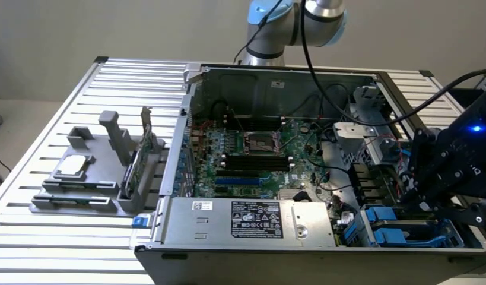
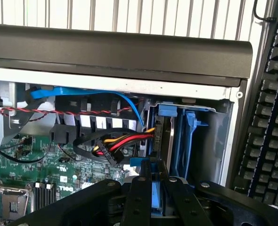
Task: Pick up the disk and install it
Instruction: 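Insert the second disk wire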
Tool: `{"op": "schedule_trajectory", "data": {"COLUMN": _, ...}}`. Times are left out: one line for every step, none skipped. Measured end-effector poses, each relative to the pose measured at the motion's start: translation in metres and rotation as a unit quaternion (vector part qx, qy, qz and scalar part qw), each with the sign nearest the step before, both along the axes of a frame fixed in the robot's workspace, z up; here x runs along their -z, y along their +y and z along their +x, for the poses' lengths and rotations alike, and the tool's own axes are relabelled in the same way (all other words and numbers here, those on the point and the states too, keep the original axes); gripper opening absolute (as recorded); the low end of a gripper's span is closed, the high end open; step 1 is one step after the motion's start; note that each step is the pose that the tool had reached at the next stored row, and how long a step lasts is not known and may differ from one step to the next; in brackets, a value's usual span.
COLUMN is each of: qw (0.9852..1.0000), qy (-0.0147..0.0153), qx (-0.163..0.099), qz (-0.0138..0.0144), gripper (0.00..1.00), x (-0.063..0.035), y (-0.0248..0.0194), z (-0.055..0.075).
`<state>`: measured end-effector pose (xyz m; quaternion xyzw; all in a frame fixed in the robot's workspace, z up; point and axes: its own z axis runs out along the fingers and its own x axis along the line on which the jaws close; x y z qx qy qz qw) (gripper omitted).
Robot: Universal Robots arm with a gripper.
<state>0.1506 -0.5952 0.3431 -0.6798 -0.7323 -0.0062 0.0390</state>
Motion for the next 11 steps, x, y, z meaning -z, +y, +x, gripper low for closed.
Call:
{"op": "schedule_trajectory", "data": {"qw": 1.0, "qy": 0.0, "qx": 0.0, "qz": 0.0002, "gripper": 0.16, "x": 0.0004, "y": -0.0001, "z": 0.0001}}
{"op": "schedule_trajectory", "data": {"qw": 1.0, "qy": 0.0, "qx": 0.0, "qz": 0.0003, "gripper": 0.16, "x": 0.0006, "y": -0.0003, "z": 0.0001}}
{"op": "schedule_trajectory", "data": {"qw": 1.0, "qy": 0.0, "qx": 0.0, "qz": 0.0006, "gripper": 0.16, "x": 0.0009, "y": -0.0004, "z": 0.0001}}
{"op": "schedule_trajectory", "data": {"qw": 1.0, "qy": 0.0, "qx": 0.0, "qz": 0.0007, "gripper": 0.16, "x": 0.0012, "y": -0.0005, "z": 0.0002}}
{"op": "schedule_trajectory", "data": {"qw": 1.0, "qy": 0.0, "qx": 0.0, "qz": 0.001, "gripper": 0.16, "x": 0.0015, "y": -0.0006, "z": 0.0002}}
{"op": "schedule_trajectory", "data": {"qw": 1.0, "qy": 0.0, "qx": 0.0, "qz": 0.0011, "gripper": 0.16, "x": 0.0018, "y": -0.0008, "z": 0.0003}}
{"op": "schedule_trajectory", "data": {"qw": 1.0, "qy": 0.0, "qx": 0.0, "qz": 0.0013, "gripper": 0.16, "x": 0.0021, "y": -0.0009, "z": 0.0003}}
{"op": "schedule_trajectory", "data": {"qw": 1.0, "qy": 0.0, "qx": 0.0, "qz": 0.0016, "gripper": 0.16, "x": 0.0023, "y": -0.001, "z": 0.0003}}
{"op": "schedule_trajectory", "data": {"qw": 1.0, "qy": 0.0, "qx": 0.0, "qz": 0.0018, "gripper": 0.16, "x": 0.0025, "y": -0.0011, "z": 0.0004}}
{"op": "schedule_trajectory", "data": {"qw": 1.0, "qy": 0.0, "qx": 0.0, "qz": 0.002, "gripper": 0.16, "x": 0.0027, "y": -0.0012, "z": 0.0005}}
{"op": "schedule_trajectory", "data": {"qw": 1.0, "qy": 0.0, "qx": 0.0, "qz": 0.0022, "gripper": 0.16, "x": 0.0029, "y": -0.0013, "z": 0.0005}}
